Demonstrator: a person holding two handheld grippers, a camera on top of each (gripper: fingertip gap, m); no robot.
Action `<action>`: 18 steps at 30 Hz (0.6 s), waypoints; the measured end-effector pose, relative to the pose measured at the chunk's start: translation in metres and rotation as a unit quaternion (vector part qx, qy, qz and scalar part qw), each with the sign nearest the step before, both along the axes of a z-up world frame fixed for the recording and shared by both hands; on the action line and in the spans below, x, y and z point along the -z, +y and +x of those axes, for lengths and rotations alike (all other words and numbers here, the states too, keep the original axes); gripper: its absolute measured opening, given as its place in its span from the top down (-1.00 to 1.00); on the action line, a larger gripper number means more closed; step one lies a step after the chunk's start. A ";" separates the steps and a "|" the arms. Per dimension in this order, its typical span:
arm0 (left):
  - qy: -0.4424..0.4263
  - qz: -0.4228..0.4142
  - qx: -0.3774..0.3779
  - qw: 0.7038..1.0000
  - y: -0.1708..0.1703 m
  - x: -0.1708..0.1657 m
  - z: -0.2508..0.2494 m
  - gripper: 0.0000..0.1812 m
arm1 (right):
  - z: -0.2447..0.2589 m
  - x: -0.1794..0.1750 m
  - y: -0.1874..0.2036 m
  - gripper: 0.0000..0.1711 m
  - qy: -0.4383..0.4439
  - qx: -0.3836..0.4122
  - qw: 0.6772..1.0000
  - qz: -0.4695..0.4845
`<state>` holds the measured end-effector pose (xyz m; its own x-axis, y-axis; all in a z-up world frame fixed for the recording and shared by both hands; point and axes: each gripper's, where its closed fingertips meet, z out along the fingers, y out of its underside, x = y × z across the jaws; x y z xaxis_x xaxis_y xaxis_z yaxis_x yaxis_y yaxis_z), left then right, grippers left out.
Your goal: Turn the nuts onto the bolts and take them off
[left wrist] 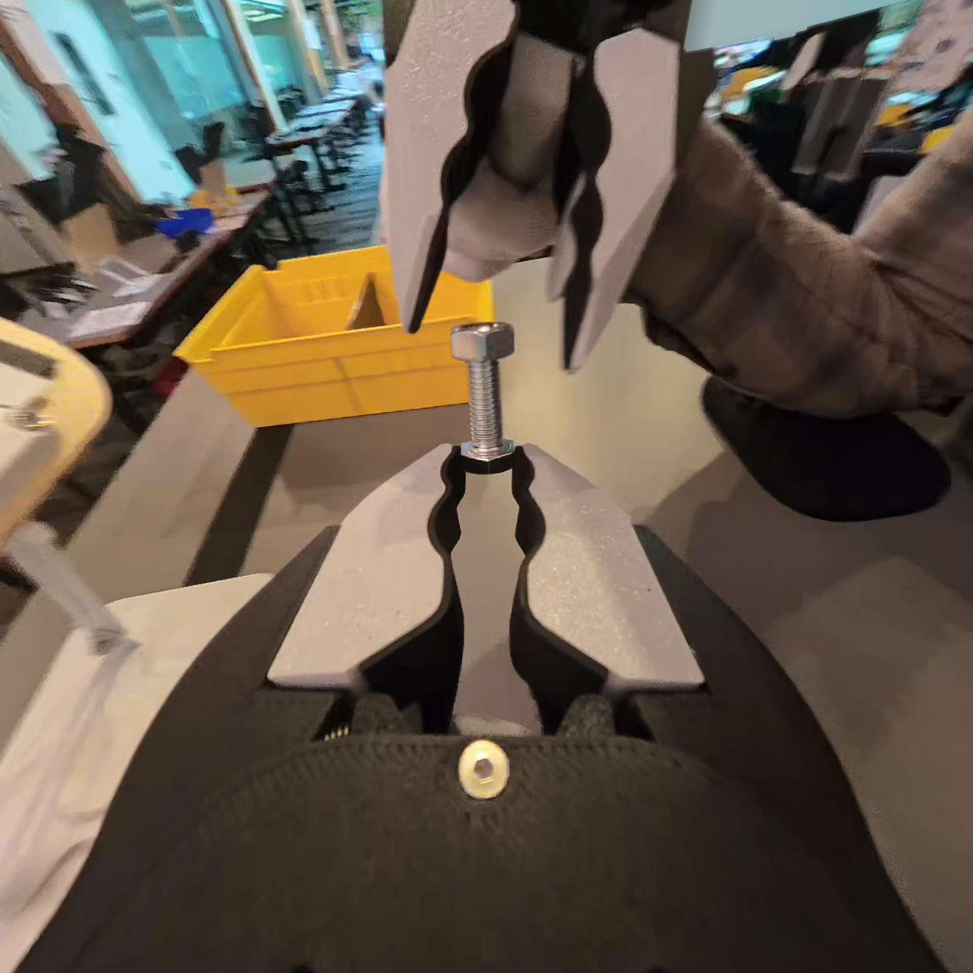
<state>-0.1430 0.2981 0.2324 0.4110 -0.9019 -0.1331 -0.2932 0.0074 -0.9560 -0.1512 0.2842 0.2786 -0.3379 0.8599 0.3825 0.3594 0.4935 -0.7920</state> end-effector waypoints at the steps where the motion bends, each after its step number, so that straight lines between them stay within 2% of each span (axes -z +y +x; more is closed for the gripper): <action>1: 0.008 0.021 -0.037 0.999 0.010 -0.002 -0.006 0.80 | 0.000 -0.004 0.004 0.49 0.007 0.011 1.000 -0.014; 2: 0.014 0.039 -0.079 0.996 0.022 -0.006 -0.014 0.81 | -0.001 -0.009 0.013 0.46 0.018 0.036 0.999 -0.027; 4: 0.038 0.085 -0.170 0.981 0.045 -0.011 -0.031 0.80 | -0.002 -0.016 0.038 0.51 0.033 0.102 0.992 -0.074; 8: 0.116 0.169 -0.330 0.921 0.077 -0.018 -0.057 0.80 | -0.003 -0.019 0.078 0.50 0.071 0.175 0.968 -0.168; 10: 0.152 0.206 -0.375 0.891 0.085 -0.017 -0.059 0.80 | -0.009 -0.016 0.083 0.46 0.081 0.177 0.959 -0.207; 14: 0.210 0.253 -0.439 0.836 0.094 -0.012 -0.065 0.80 | -0.022 -0.011 0.087 0.56 0.088 0.182 0.939 -0.279; 18: 0.247 0.285 -0.452 0.809 0.094 -0.013 -0.066 0.81 | -0.031 0.001 0.089 0.60 0.073 0.193 0.932 -0.298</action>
